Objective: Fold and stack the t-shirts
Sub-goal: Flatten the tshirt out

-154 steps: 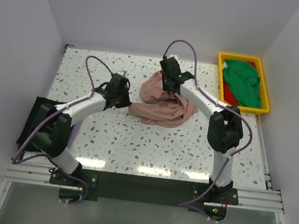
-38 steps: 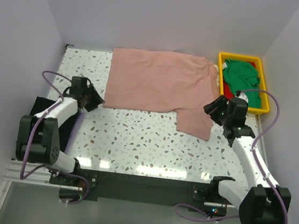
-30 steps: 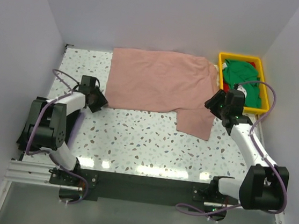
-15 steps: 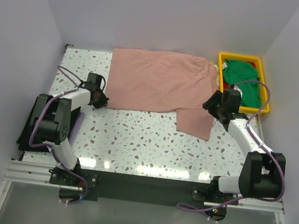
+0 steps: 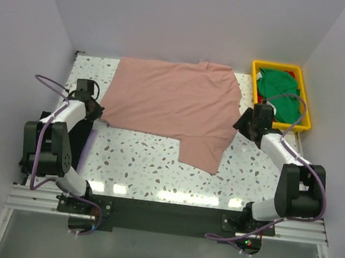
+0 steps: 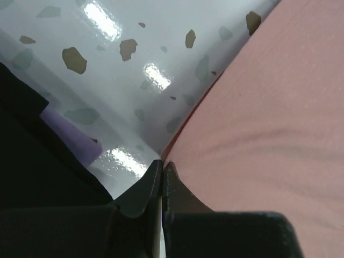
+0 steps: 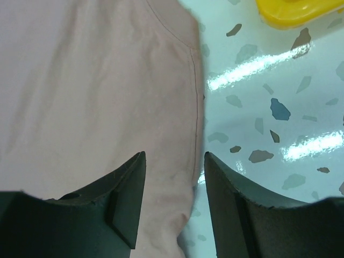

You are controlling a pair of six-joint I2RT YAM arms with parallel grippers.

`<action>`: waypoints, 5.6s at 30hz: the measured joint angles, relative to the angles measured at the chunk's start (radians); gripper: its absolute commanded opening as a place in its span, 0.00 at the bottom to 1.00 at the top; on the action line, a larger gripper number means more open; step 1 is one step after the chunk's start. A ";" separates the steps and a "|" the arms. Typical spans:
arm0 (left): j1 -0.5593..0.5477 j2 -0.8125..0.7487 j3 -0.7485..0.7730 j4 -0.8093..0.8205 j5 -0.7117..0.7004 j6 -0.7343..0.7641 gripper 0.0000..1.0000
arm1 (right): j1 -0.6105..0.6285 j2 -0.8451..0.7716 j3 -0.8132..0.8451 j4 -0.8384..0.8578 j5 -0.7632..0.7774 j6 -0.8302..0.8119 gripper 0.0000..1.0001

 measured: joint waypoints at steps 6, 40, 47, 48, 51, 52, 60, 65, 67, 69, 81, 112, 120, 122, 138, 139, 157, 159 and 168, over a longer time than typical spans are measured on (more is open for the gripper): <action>-0.007 0.000 -0.013 -0.003 0.036 0.017 0.00 | 0.010 0.056 -0.005 0.000 0.000 0.002 0.48; -0.007 -0.079 -0.033 -0.003 0.081 0.071 0.00 | 0.089 0.038 -0.077 -0.017 0.026 0.080 0.00; -0.007 -0.270 -0.010 -0.047 0.071 0.130 0.00 | 0.092 -0.298 0.083 -0.166 0.027 0.060 0.00; -0.007 -0.300 0.002 -0.061 0.071 0.140 0.00 | 0.092 -0.340 0.115 -0.191 0.027 0.055 0.00; -0.007 -0.386 0.059 -0.098 0.066 0.162 0.00 | 0.092 -0.437 0.205 -0.256 0.029 0.043 0.00; -0.007 -0.414 0.090 -0.117 0.064 0.169 0.00 | 0.092 -0.451 0.241 -0.283 0.032 0.037 0.00; -0.008 -0.552 0.436 -0.206 0.072 0.192 0.00 | 0.092 -0.558 0.624 -0.478 0.080 -0.017 0.00; -0.008 -0.528 0.668 -0.262 0.096 0.191 0.00 | 0.092 -0.534 0.850 -0.542 0.095 -0.046 0.00; -0.009 -0.504 0.752 -0.259 0.107 0.190 0.00 | 0.092 -0.519 0.919 -0.539 0.105 -0.057 0.00; -0.009 -0.475 0.811 -0.253 0.121 0.190 0.00 | 0.092 -0.505 0.953 -0.528 0.108 -0.065 0.00; -0.005 -0.107 0.873 -0.052 0.245 0.151 0.00 | 0.092 -0.160 0.937 -0.310 0.058 -0.071 0.00; 0.167 0.012 0.336 0.279 0.549 -0.039 0.00 | -0.013 -0.069 0.386 -0.070 0.001 0.024 0.00; 0.114 -0.022 -0.009 0.246 0.453 -0.014 0.00 | -0.026 0.041 0.259 -0.129 0.000 0.023 0.00; 0.089 -0.022 -0.045 0.225 0.417 -0.013 0.00 | -0.027 0.080 0.232 -0.133 0.000 0.023 0.00; 0.029 -0.233 -0.232 0.069 0.177 0.025 0.00 | -0.034 -0.036 -0.010 -0.249 0.032 0.015 0.12; 0.029 -0.231 -0.233 0.069 0.179 0.026 0.00 | -0.034 -0.049 -0.009 -0.247 0.030 0.011 0.15; 0.029 -0.129 -0.179 0.058 0.263 0.076 0.01 | -0.034 -0.266 -0.184 -0.278 0.044 -0.008 0.40; 0.029 -0.113 -0.177 0.062 0.273 0.076 0.01 | -0.034 -0.240 -0.200 -0.278 0.040 -0.002 0.38; 0.029 -0.097 -0.177 0.064 0.293 0.078 0.01 | -0.034 -0.119 -0.205 -0.206 0.026 0.022 0.38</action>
